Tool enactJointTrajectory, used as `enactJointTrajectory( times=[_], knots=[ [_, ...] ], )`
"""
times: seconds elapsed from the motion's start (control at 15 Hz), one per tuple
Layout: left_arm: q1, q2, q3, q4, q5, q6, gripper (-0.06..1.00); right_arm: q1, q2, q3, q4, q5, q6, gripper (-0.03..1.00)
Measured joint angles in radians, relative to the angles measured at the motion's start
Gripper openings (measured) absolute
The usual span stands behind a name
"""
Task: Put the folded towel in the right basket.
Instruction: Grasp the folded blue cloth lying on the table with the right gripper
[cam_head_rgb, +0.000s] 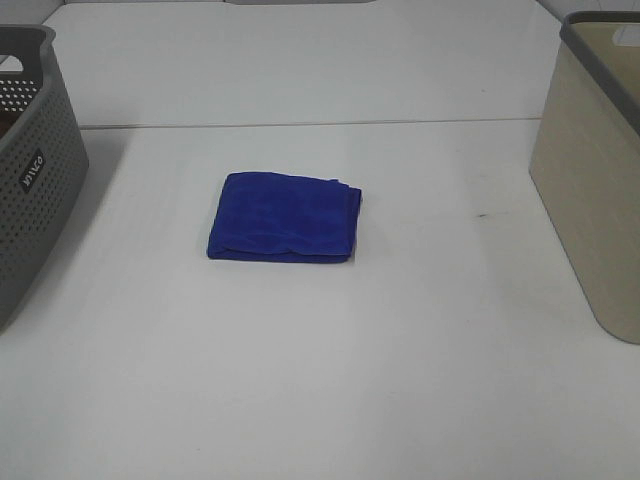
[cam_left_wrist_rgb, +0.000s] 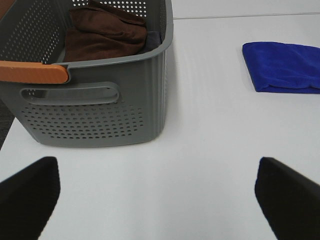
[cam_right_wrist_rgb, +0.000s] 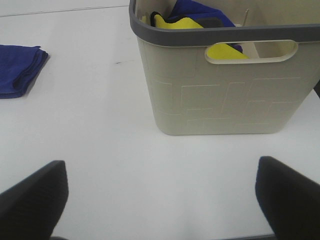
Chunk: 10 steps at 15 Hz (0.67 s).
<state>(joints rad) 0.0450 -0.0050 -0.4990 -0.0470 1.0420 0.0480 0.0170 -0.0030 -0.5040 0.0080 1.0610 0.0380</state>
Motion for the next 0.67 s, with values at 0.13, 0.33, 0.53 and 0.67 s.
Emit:
enactJointTrajectory(
  times=[0.13, 0.33, 0.53, 0.67],
  knots=[
    [0.0, 0.0, 0.0, 0.0, 0.0, 0.0, 0.99, 0.0, 0.0, 0.0, 0.0, 0.0, 0.0, 0.97],
    [0.0, 0.0, 0.0, 0.0, 0.0, 0.0, 0.99, 0.0, 0.0, 0.0, 0.0, 0.0, 0.0, 0.97],
    [0.0, 0.0, 0.0, 0.0, 0.0, 0.0, 0.99, 0.0, 0.0, 0.0, 0.0, 0.0, 0.0, 0.97],
    [0.0, 0.0, 0.0, 0.0, 0.0, 0.0, 0.99, 0.0, 0.0, 0.0, 0.0, 0.0, 0.0, 0.97]
  ],
)
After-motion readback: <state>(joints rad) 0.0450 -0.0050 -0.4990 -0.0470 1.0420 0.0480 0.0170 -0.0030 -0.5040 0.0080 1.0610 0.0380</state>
